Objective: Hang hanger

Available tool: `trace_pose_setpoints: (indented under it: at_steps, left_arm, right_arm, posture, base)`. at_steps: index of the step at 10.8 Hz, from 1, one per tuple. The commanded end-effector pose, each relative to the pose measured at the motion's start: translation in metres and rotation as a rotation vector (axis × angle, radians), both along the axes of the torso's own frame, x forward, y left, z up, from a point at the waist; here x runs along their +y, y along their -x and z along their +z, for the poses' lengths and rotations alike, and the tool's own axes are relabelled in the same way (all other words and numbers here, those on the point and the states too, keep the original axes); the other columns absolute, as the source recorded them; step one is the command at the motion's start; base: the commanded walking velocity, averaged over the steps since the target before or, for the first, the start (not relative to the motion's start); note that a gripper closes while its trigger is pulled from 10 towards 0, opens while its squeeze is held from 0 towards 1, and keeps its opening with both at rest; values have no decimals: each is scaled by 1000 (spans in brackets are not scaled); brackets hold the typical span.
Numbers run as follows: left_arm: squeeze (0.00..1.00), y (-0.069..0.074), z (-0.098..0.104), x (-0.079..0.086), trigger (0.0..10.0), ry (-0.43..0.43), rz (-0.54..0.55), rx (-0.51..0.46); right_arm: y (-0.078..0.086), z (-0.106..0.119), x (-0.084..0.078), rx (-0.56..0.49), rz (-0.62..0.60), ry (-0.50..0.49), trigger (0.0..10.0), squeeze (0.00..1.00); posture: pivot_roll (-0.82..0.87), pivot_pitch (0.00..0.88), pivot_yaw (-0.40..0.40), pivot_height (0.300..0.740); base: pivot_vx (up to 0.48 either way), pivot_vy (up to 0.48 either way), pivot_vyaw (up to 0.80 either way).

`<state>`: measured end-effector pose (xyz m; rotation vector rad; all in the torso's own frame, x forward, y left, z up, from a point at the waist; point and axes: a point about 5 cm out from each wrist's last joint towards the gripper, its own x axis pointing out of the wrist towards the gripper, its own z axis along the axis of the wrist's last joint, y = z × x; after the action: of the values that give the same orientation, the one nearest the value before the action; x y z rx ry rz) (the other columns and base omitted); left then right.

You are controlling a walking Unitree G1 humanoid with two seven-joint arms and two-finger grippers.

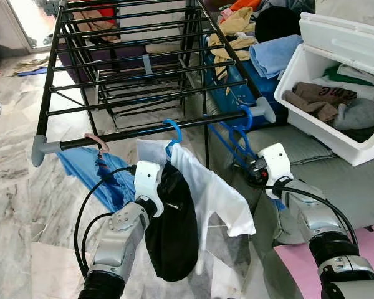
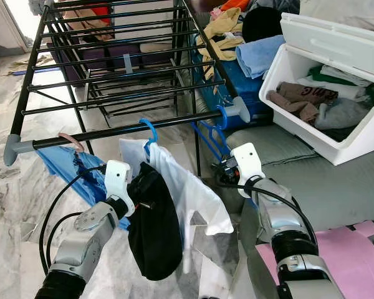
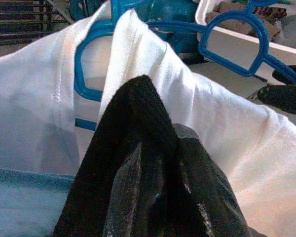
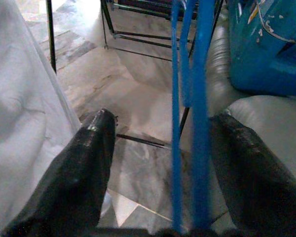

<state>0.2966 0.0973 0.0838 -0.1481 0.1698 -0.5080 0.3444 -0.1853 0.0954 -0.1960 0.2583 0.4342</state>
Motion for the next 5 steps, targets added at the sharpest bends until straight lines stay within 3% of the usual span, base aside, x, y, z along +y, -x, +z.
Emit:
trace_pose_setpoints:
  at_steps: [1, 5]
  left_arm:
    - [0, 0, 4, -1, 10000, -9, -8, -20]
    - [0, 0, 4, -1, 10000, -10, -8, -19]
  right_arm:
    - [-2, 2, 2, -7, 15, -5, 0, 0]
    - [-2, 1, 2, -8, 5, -2, 0, 0]
  posture:
    - [-25, 74, 23, 740]
    - [-26, 72, 24, 740]
  base:
    - [0, 0, 0]
    - [0, 0, 0]
